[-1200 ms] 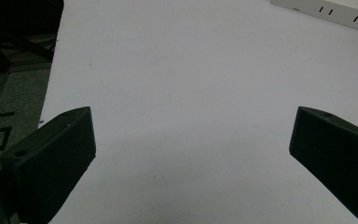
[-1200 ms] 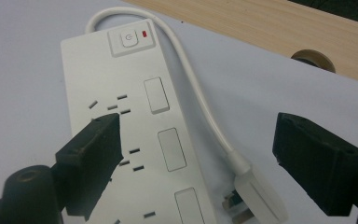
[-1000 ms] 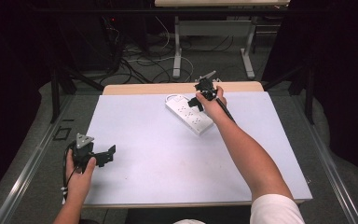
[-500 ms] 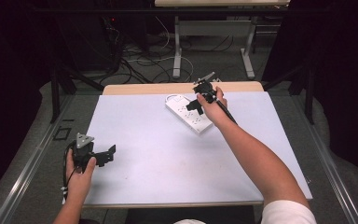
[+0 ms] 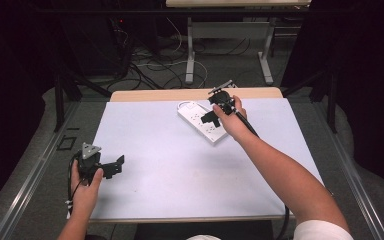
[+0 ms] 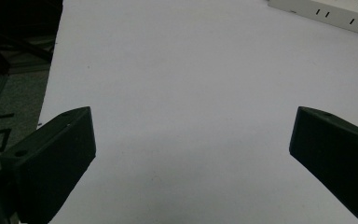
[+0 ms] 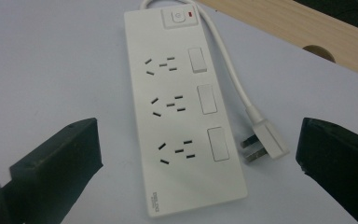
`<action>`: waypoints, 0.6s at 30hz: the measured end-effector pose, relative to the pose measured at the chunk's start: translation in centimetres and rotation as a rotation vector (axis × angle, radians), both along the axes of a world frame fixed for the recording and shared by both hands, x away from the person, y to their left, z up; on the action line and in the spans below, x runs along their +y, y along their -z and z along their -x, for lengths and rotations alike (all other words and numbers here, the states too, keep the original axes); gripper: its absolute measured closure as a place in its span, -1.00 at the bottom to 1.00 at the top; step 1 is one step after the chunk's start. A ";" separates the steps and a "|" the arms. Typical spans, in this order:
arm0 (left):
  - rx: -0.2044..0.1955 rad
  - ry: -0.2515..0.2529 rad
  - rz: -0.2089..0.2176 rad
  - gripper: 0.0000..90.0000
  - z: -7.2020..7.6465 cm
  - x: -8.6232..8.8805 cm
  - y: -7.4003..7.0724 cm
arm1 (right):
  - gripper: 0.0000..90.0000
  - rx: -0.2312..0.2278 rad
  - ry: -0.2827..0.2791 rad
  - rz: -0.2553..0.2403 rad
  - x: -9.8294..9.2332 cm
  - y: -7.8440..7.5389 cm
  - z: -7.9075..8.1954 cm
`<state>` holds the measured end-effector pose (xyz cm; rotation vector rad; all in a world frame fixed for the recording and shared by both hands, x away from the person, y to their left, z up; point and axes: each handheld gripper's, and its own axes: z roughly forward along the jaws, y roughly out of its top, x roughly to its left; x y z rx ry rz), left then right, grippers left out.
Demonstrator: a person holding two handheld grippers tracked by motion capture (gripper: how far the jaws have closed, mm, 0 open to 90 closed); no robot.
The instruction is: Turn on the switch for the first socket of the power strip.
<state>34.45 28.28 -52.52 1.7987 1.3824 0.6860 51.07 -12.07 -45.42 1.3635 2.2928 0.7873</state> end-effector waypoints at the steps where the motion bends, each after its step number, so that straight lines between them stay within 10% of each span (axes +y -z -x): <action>1: 0.000 0.001 0.000 -1.00 0.0 0.0 0.0 | -1.00 -0.002 -0.005 -0.001 0.0 0.0 0.2; 18: 0.007 0.003 -0.004 -1.00 0.1 -0.2 0.0 | -1.00 0.020 -0.061 -0.021 -1.8 1.4 4.4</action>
